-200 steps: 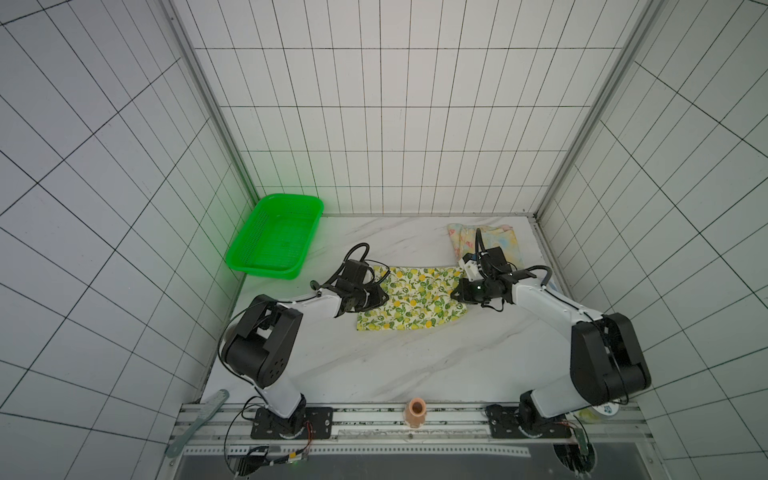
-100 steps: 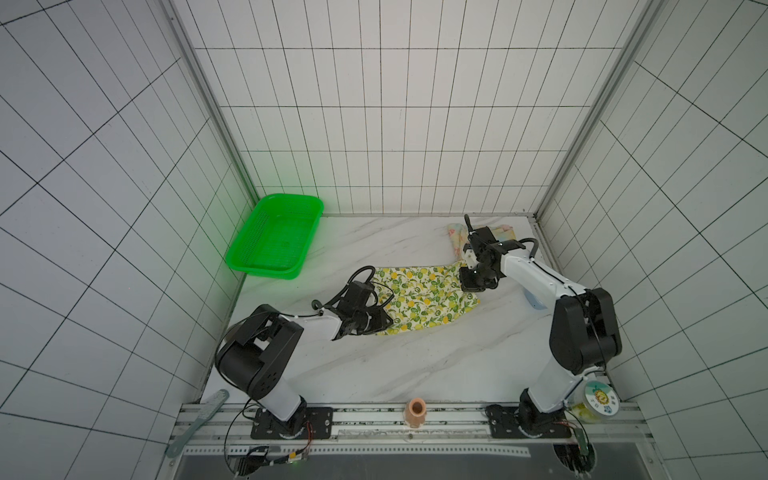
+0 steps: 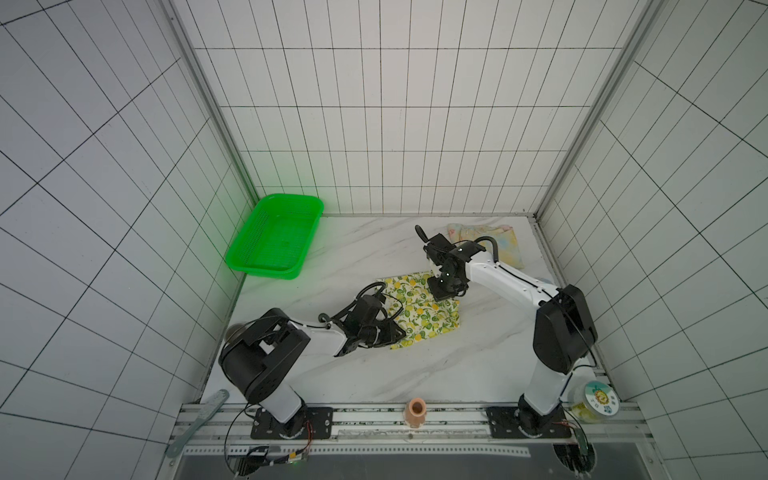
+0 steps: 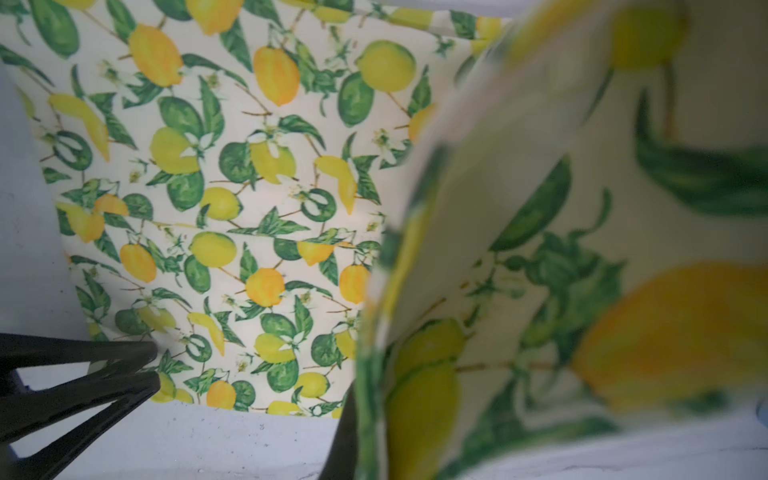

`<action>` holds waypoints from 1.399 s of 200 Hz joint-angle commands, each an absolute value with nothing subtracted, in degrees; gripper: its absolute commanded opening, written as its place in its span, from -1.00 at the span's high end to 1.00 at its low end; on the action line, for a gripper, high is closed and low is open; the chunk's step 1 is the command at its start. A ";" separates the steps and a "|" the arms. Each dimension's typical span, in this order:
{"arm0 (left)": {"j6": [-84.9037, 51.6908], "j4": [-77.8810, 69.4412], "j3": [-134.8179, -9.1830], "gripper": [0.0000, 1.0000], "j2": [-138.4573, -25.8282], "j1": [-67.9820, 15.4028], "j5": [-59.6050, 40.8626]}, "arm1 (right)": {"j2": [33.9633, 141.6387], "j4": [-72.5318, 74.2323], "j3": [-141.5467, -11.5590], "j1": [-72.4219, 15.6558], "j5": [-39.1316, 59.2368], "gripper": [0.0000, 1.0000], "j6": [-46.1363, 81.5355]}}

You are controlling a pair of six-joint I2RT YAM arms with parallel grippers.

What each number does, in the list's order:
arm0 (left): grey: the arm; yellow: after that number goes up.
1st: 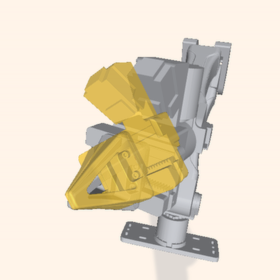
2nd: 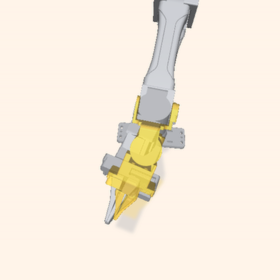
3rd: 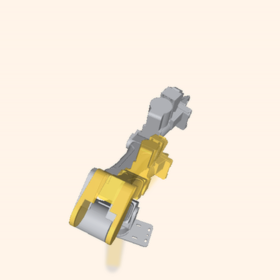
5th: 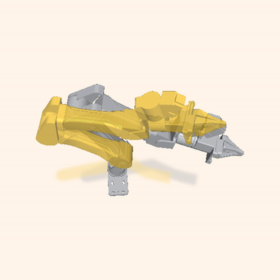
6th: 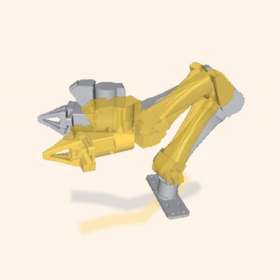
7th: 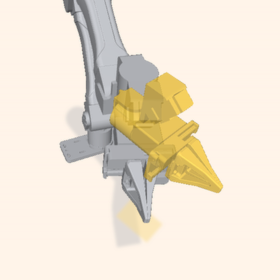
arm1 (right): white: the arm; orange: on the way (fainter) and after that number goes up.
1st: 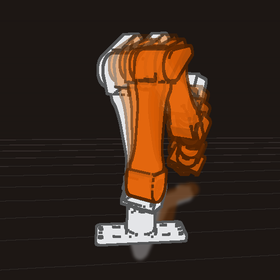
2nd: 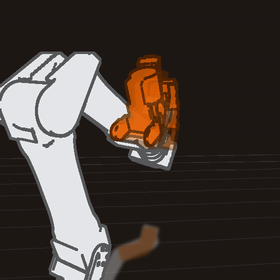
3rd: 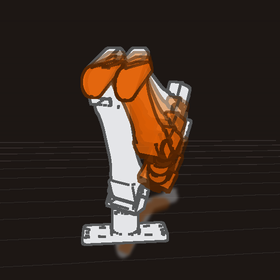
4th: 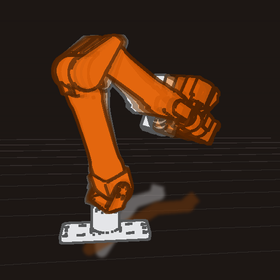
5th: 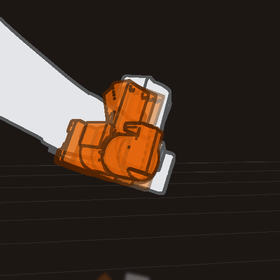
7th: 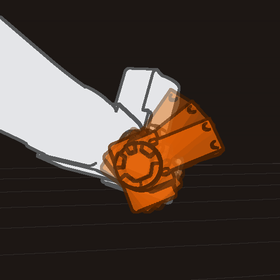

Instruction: Fold and stack the skirts

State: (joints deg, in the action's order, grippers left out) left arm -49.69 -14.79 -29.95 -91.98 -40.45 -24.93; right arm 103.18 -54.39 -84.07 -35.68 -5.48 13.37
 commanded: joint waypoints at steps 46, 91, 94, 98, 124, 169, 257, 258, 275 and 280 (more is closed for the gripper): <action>-54.43 -17.97 -27.11 0.47 -94.37 -43.98 -21.01 | 104.69 -55.34 -88.10 -42.09 -6.55 1.00 17.78; -58.14 -24.00 -25.54 0.47 -96.44 -46.21 -20.71 | 105.57 -53.54 -86.49 -44.89 -6.25 1.00 19.29; -58.20 -24.27 -25.49 0.47 -96.62 -46.39 -20.65 | 105.56 -53.38 -86.44 -44.99 -6.24 1.00 19.34; -58.39 -24.61 -25.47 0.47 -96.80 -46.55 -20.52 | 105.60 -53.24 -86.27 -45.15 -6.16 1.00 19.44; -59.15 -26.63 -25.30 0.47 -98.06 -47.61 -20.09 | 105.58 -52.05 -84.96 -45.80 -4.95 1.00 19.93; -60.70 -31.17 -25.06 0.47 -100.84 -49.20 -20.06 | 105.56 -49.42 -81.50 -46.82 -4.01 1.00 20.91; -57.44 -25.90 -24.18 0.47 -88.95 -49.31 -18.29 | 105.83 -40.15 -72.95 -47.37 -1.58 1.00 23.11; -57.37 -25.70 -24.18 0.47 -88.69 -49.31 -18.24 | 105.82 -40.07 -72.86 -47.41 -1.58 1.00 23.12; -55.41 -22.01 -24.35 0.46 -84.23 -49.31 -16.96 | 105.74 -39.27 -72.00 -47.36 -1.58 1.00 23.13; -54.61 -21.15 -24.30 0.46 -82.82 -49.27 -16.34 | 105.74 -39.04 -71.79 -47.37 -1.63 1.00 23.16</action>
State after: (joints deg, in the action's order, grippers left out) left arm -58.00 -27.03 -23.83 -88.23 -49.08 -19.31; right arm 105.23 -40.99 -75.05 -46.83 -2.50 22.09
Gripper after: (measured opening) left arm 0.268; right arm 0.059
